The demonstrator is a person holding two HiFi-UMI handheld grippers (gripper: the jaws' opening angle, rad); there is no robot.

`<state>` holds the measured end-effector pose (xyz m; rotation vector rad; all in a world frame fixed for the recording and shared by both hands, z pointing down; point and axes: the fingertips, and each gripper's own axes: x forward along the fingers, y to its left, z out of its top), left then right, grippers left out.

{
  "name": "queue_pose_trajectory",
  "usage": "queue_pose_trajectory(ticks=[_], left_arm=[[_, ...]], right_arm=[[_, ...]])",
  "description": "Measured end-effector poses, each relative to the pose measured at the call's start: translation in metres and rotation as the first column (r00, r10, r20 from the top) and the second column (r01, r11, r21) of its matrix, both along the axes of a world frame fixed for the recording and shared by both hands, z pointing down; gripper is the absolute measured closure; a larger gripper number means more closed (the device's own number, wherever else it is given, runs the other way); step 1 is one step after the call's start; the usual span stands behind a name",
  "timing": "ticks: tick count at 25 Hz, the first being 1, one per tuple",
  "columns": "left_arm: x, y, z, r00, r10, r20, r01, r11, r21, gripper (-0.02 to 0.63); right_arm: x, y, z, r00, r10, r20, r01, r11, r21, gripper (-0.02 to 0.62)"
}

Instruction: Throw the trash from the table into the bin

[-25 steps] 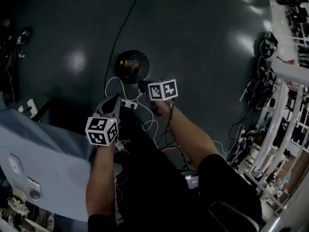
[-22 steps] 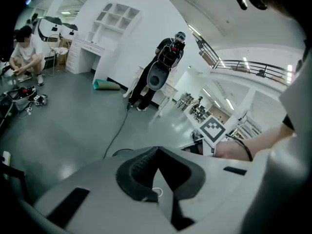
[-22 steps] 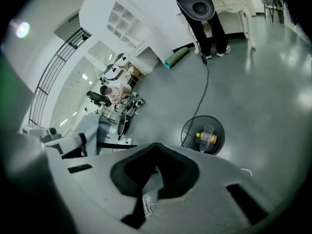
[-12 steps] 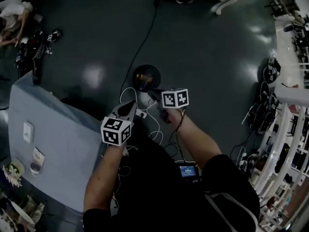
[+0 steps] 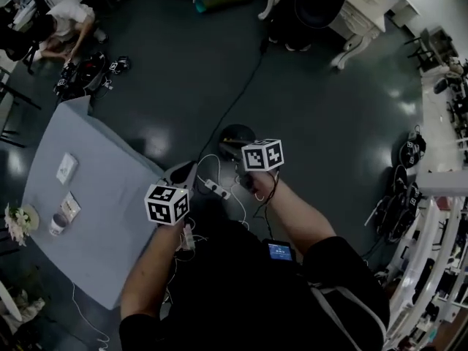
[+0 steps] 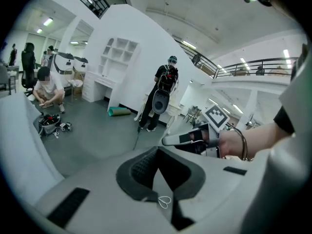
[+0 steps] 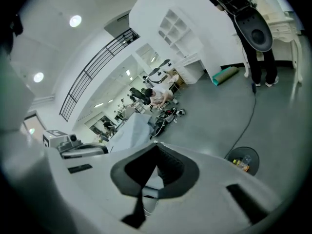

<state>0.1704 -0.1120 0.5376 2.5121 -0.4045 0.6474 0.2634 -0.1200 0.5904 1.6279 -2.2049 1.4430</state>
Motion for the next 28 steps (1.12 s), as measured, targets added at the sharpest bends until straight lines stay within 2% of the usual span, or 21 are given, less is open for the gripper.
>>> queue_pose_trajectory(ticks=[4,6,9,11,15,21,25,28], left_arm=[[-0.044,-0.015,-0.052,0.996,-0.066,-0.063,0.071,0.995,0.069,0.594],[-0.071,-0.017,-0.075,0.988,-0.113,-0.102,0.121,0.990,0.072,0.594],[-0.114,-0.019,-0.104,0.972,-0.182,-0.151,0.194,0.979,0.068,0.594],[-0.142,-0.022,-0.122,0.959,-0.224,-0.174,0.242,0.967,0.085,0.594],[-0.201,-0.019,-0.153,0.931,-0.302,-0.207,0.333,0.933,0.138,0.594],[-0.298,0.006,-0.189,0.887,-0.389,-0.248,0.438,0.878,0.194,0.594],[-0.362,0.025,-0.210,0.856,-0.440,-0.270,0.506,0.822,0.263,0.594],[-0.406,0.033,-0.215,0.827,-0.485,-0.285,0.554,0.790,0.264,0.594]], right_arm=[[-0.050,-0.015,-0.043,0.995,-0.098,-0.004,0.098,0.993,0.065,0.594],[-0.082,-0.016,-0.064,0.989,-0.150,-0.007,0.150,0.984,0.095,0.594],[-0.135,-0.017,-0.096,0.974,-0.228,-0.012,0.227,0.963,0.143,0.594],[-0.172,-0.021,-0.119,0.957,-0.290,-0.023,0.289,0.939,0.184,0.594],[-0.243,-0.020,-0.163,0.908,-0.415,-0.061,0.416,0.871,0.261,0.594],[-0.334,-0.005,-0.204,0.849,-0.521,-0.086,0.519,0.791,0.325,0.594],[-0.385,0.007,-0.210,0.808,-0.575,-0.133,0.584,0.747,0.317,0.594],[-0.422,0.017,-0.211,0.779,-0.609,-0.147,0.621,0.720,0.309,0.594]])
